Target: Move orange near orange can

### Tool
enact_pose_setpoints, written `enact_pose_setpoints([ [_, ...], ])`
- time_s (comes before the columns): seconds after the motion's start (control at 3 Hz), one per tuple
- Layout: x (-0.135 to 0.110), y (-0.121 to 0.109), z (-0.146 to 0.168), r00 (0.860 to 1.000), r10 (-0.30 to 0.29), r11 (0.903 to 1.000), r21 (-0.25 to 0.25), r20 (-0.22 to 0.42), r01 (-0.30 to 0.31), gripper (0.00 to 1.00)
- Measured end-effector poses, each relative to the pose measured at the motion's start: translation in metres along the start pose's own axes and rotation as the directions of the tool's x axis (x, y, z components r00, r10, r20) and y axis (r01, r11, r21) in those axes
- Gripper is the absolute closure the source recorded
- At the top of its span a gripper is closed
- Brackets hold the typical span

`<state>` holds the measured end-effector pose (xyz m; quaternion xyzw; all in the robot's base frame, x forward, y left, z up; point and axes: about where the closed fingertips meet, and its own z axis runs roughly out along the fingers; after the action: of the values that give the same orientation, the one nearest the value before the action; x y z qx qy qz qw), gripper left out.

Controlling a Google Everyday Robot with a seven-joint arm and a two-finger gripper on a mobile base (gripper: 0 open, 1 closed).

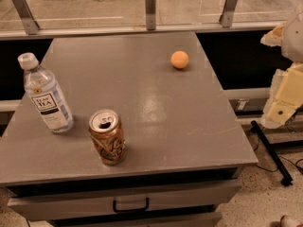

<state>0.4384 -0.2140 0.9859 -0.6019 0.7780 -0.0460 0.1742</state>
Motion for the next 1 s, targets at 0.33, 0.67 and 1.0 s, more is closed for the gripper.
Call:
enact_pose_setpoints([
  [0.33, 0.000, 0.000, 0.000, 1.000, 0.000, 1.0000, 0.000, 0.000, 0.000, 0.00],
  [0.67, -0.004, -0.015, 0.000, 1.000, 0.009, 0.9999, 0.009, 0.024, -0.009, 0.00],
  [1.0, -0.022, -0.063, 0.012, 0.992, 0.038, 0.9969, 0.064, 0.118, -0.046, 0.00],
])
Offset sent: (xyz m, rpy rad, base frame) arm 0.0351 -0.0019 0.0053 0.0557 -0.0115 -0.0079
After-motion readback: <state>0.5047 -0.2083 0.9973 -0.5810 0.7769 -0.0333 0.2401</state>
